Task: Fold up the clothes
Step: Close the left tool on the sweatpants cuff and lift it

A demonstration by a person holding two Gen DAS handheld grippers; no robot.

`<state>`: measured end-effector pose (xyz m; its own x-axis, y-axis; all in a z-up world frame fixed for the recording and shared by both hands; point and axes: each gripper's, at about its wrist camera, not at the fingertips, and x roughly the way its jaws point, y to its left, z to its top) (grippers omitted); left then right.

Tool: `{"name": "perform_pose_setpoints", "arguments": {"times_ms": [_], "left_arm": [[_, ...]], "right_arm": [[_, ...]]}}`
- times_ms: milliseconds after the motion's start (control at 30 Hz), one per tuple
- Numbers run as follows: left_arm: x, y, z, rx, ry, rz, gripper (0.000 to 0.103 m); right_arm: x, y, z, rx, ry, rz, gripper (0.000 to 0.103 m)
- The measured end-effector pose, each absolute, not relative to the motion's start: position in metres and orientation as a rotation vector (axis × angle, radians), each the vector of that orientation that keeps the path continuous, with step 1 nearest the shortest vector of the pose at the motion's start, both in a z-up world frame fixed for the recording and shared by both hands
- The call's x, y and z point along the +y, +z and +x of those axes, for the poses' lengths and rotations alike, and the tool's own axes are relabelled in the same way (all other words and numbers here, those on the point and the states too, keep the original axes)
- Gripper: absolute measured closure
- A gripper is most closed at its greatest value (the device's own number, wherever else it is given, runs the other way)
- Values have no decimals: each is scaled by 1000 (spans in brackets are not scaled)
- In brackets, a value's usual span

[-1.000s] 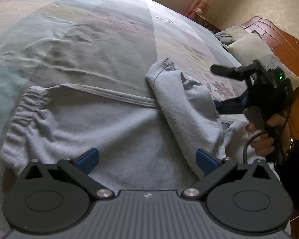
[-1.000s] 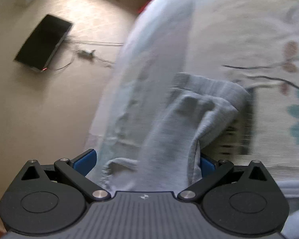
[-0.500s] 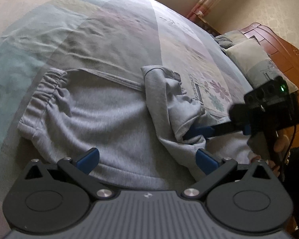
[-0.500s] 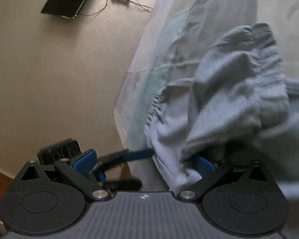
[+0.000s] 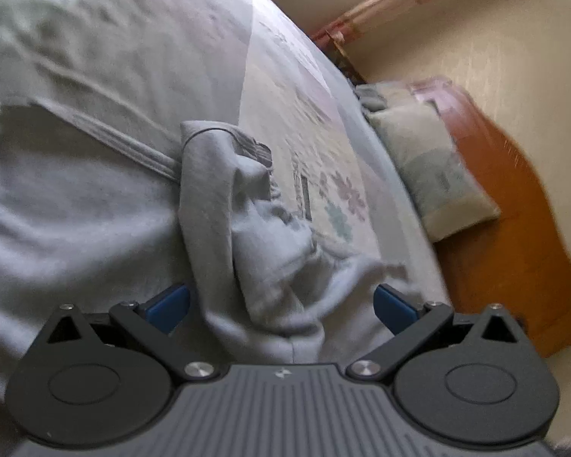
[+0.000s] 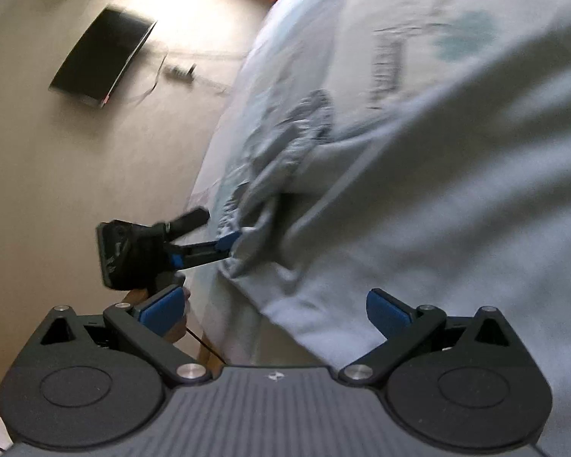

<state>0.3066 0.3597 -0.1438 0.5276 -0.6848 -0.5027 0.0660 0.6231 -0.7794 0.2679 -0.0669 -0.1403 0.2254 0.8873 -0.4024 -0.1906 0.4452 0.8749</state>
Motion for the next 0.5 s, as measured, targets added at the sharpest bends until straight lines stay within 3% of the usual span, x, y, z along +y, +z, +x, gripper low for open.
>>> {"name": "perform_pose_setpoints", "arguments": {"times_ms": [167, 333, 433, 500], "left_arm": [[373, -159, 336, 862, -511, -933, 1], [363, -149, 364, 859, -487, -846, 3], [355, -144, 375, 837, -496, -759, 10], [348, -146, 382, 867, -487, -711, 27]], "right_arm": [[-84, -152, 263, 1052, 831, 906, 0], [-69, -150, 271, 1068, 835, 842, 0], [-64, -151, 268, 1064, 838, 793, 0], [-64, -150, 265, 1059, 848, 769, 0]]}}
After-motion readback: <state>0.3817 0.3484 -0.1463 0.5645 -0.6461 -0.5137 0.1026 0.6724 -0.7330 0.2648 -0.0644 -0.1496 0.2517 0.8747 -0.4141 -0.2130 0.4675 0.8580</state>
